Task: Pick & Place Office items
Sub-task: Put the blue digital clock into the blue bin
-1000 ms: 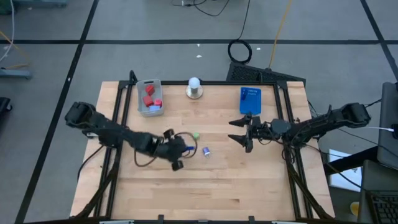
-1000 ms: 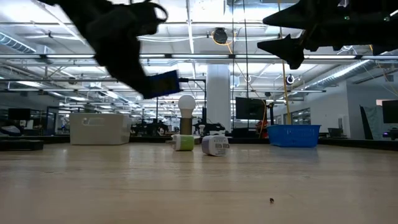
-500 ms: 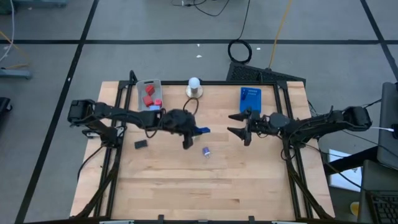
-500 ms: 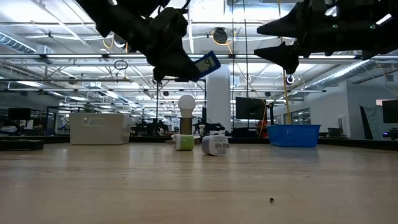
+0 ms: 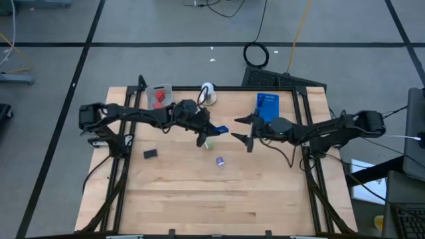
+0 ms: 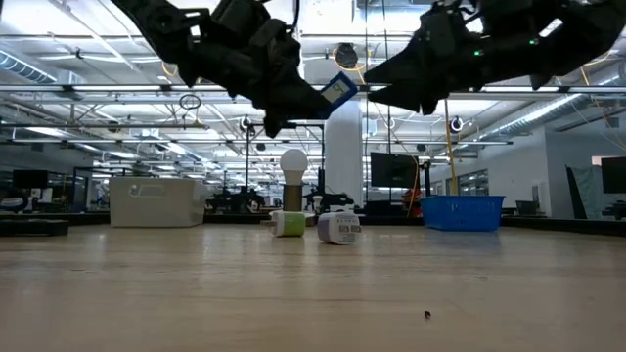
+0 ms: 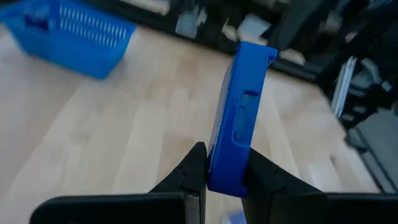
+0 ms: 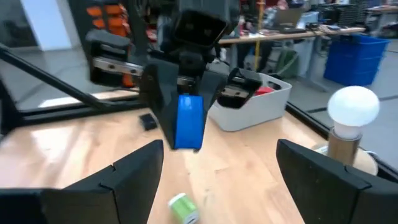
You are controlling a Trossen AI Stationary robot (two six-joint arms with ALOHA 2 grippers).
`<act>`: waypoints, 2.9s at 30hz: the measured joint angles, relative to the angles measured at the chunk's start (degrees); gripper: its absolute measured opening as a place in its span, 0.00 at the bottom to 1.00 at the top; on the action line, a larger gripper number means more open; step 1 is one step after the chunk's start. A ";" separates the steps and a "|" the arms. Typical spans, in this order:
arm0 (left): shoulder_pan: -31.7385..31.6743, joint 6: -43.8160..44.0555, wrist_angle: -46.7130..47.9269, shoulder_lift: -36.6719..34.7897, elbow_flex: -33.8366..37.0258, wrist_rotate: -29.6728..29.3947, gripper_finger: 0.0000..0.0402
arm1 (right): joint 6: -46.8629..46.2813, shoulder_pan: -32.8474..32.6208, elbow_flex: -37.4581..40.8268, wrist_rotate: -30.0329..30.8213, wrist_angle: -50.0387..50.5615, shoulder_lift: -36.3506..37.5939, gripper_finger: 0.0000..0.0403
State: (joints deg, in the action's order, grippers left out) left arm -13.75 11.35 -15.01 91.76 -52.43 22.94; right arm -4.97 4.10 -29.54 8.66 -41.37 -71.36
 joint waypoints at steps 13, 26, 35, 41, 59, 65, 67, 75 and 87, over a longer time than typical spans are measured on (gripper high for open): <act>-2.82 1.35 -5.20 1.93 -0.01 6.50 0.14 | -1.81 1.47 -1.53 -2.02 -5.05 -2.50 0.75; -3.05 2.57 -9.43 1.93 -0.04 7.53 0.14 | -3.34 1.44 -1.48 -2.94 -8.68 -3.58 0.75; -3.07 4.29 -13.37 4.21 -0.43 6.86 0.14 | -4.30 1.44 -1.48 -2.94 -10.98 -3.58 0.75; -3.13 5.68 -19.05 6.14 -0.60 7.52 0.14 | -4.83 1.44 -1.48 -2.83 -11.12 -3.58 0.75; -2.97 6.81 -23.06 6.23 -0.63 8.09 0.14 | -4.83 1.44 -1.46 -2.74 -13.32 -3.58 0.75; -2.94 6.75 -23.02 6.23 -0.61 8.09 0.14 | -4.83 1.53 -1.47 -2.74 -17.92 -6.79 0.75; -2.94 6.75 -22.96 6.25 -0.62 8.07 0.14 | -4.83 1.53 -2.38 -2.74 -19.31 -8.95 0.75; -2.94 6.53 -21.55 6.25 -0.63 8.13 0.14 | -4.01 1.53 -6.36 -2.77 -21.08 -14.60 0.75; -2.89 5.31 -20.21 6.30 -0.63 10.29 0.14 | -3.34 1.53 -6.49 -2.79 -20.67 -14.29 0.71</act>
State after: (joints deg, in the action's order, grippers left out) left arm -16.64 16.67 -35.22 98.06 -53.06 33.23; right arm -8.32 5.63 -36.03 5.87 -62.05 -85.65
